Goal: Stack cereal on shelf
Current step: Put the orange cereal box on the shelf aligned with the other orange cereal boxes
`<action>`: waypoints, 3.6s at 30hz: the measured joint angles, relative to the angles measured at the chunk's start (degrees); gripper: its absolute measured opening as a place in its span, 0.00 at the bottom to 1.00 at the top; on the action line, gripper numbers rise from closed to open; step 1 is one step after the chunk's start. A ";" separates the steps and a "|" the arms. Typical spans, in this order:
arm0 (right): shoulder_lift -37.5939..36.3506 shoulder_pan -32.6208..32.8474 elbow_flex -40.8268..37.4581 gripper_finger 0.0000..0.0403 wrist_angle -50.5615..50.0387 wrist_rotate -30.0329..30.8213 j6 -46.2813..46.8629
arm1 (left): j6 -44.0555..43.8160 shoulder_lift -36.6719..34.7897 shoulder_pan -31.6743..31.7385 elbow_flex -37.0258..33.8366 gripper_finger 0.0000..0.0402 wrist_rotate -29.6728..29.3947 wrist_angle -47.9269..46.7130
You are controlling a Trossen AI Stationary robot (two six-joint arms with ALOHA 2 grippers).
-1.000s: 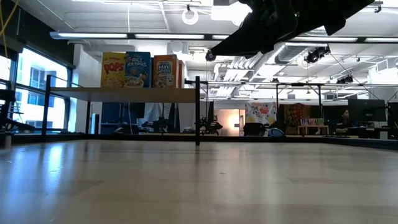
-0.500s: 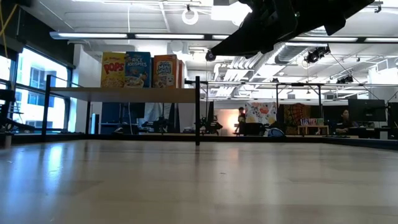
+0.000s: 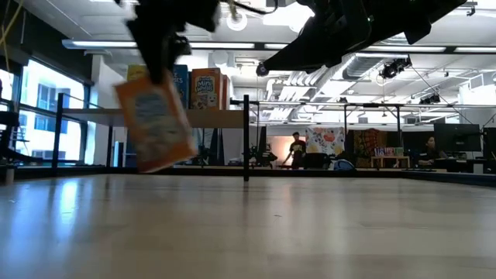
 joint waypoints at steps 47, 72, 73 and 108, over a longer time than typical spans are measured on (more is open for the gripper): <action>0.00 -0.02 0.00 0.03 -0.44 0.00 -0.35 | 14.55 3.93 14.84 0.57 0.44 -1.91 7.28; 0.00 -0.02 0.00 0.03 -0.44 0.02 -0.34 | 15.25 3.19 14.68 0.69 0.71 -1.89 12.32; 0.00 -0.02 0.00 0.03 -0.46 0.02 -0.32 | 14.06 3.19 14.77 0.68 0.71 -1.82 12.59; 0.00 -0.02 -0.02 0.03 -1.11 0.55 -0.26 | 17.22 3.72 18.52 4.01 0.34 1.32 10.38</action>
